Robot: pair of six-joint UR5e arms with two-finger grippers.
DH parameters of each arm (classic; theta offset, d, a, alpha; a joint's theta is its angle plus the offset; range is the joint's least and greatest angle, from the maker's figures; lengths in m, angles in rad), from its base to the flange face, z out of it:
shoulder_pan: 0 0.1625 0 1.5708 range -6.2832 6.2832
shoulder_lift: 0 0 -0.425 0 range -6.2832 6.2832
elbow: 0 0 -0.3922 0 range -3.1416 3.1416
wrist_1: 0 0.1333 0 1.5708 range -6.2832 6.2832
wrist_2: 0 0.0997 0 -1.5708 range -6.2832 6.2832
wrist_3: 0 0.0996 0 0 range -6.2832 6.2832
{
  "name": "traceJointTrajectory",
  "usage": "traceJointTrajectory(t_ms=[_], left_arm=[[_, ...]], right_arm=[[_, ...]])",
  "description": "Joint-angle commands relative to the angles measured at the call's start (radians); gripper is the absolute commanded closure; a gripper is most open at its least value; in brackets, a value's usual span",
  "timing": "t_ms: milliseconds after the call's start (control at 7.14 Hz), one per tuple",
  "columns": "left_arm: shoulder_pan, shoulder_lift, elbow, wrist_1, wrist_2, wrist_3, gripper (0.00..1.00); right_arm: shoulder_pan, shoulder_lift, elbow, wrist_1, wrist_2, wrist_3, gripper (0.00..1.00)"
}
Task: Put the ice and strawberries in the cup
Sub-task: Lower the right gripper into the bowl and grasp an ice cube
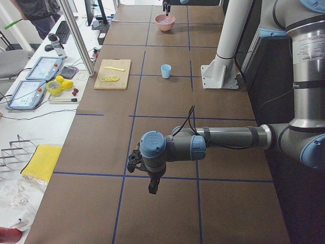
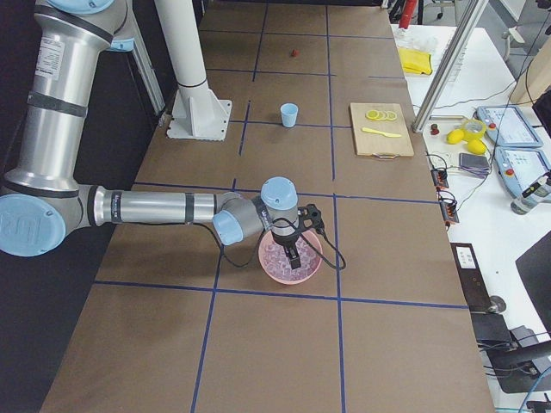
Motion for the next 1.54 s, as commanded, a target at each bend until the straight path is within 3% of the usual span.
traceJointTrajectory(t_ms=[0,280,840,980,1121,1261,1401], left_arm=[[0.0,0.0,0.0,0.0,0.0,0.0,0.0],[0.0,0.0,0.0,0.0,0.0,0.0,0.0],[0.0,0.0,0.0,0.0,0.0,0.0,0.0],[0.0,0.0,0.0,0.0,0.0,0.0,0.0],[0.0,0.0,0.0,0.0,0.0,-0.002,0.0],[0.0,0.002,0.0,0.0,0.0,-0.002,0.0],[0.0,0.0,0.0,0.0,0.0,0.0,0.0]], right_arm=[[-0.047,-0.011,-0.011,0.041,-0.013,0.051,0.05],[-0.068,-0.011,-0.054,0.097,-0.014,0.061,0.05],[-0.091,-0.008,-0.061,0.098,-0.016,0.069,0.11],[-0.091,-0.008,-0.063,0.097,-0.022,0.067,0.22],[-0.091,-0.008,-0.066,0.097,-0.023,0.065,0.54],[-0.091,-0.008,-0.066,0.097,-0.022,0.062,0.79],[-0.091,-0.008,-0.066,0.097,-0.022,0.061,0.9]])
